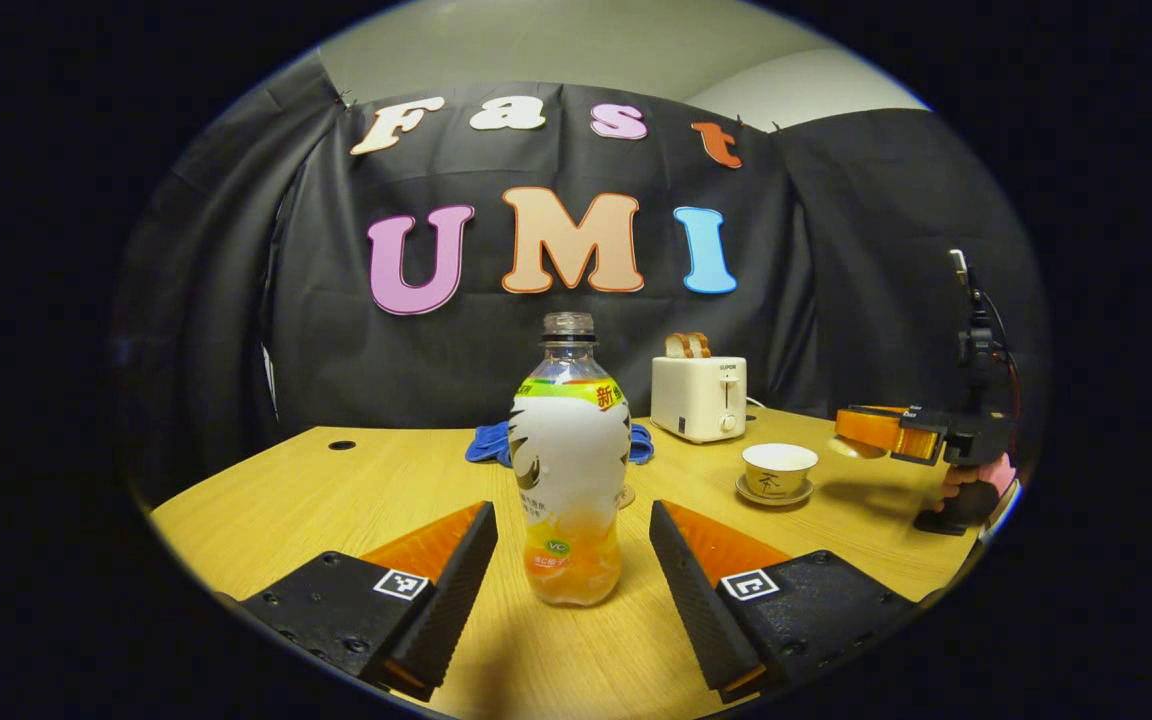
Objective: Open the teacup lid with one hand, grasp the water bottle and pour water into the teacup with the other hand; after pouring, place the water bottle on the coaster and then close the teacup lid.
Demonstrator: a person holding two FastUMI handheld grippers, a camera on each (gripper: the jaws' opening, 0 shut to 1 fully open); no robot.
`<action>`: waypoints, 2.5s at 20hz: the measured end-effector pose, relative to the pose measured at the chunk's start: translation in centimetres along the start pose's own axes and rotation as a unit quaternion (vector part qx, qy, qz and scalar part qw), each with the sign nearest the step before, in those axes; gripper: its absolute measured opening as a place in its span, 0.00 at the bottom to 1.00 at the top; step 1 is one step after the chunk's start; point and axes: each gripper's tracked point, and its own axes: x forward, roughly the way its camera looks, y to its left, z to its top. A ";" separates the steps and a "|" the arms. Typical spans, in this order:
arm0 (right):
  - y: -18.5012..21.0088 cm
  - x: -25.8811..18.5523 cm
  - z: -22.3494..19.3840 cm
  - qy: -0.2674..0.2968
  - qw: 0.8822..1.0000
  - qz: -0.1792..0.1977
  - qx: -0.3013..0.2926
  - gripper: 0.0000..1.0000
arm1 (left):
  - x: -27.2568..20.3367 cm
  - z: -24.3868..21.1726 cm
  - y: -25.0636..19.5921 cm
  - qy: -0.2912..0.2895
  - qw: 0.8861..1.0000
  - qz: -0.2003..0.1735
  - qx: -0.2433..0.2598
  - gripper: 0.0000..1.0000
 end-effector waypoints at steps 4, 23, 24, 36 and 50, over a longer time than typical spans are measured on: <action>-0.1 -0.1 -0.1 0.000 1.000 -0.001 0.000 0.36 | 2.0 -0.6 -0.3 0.021 1.000 -0.005 -0.004 0.90; -1.4 -0.9 0.0 0.001 1.000 -0.002 0.000 0.36 | 6.8 -1.6 -1.0 0.062 0.998 -0.008 0.018 0.51; -1.6 -1.0 0.1 0.001 1.000 -0.004 0.000 0.35 | 6.9 -1.6 -1.2 0.065 0.998 -0.010 0.020 0.51; -3.7 -1.4 0.1 0.001 1.000 -0.025 0.000 0.35 | 11.0 -0.7 -2.2 0.118 0.943 0.014 0.310 0.48; -6.3 -1.2 0.2 0.000 0.999 -0.051 -0.001 0.35 | 14.3 -2.1 -4.8 0.177 0.766 -0.054 0.616 0.49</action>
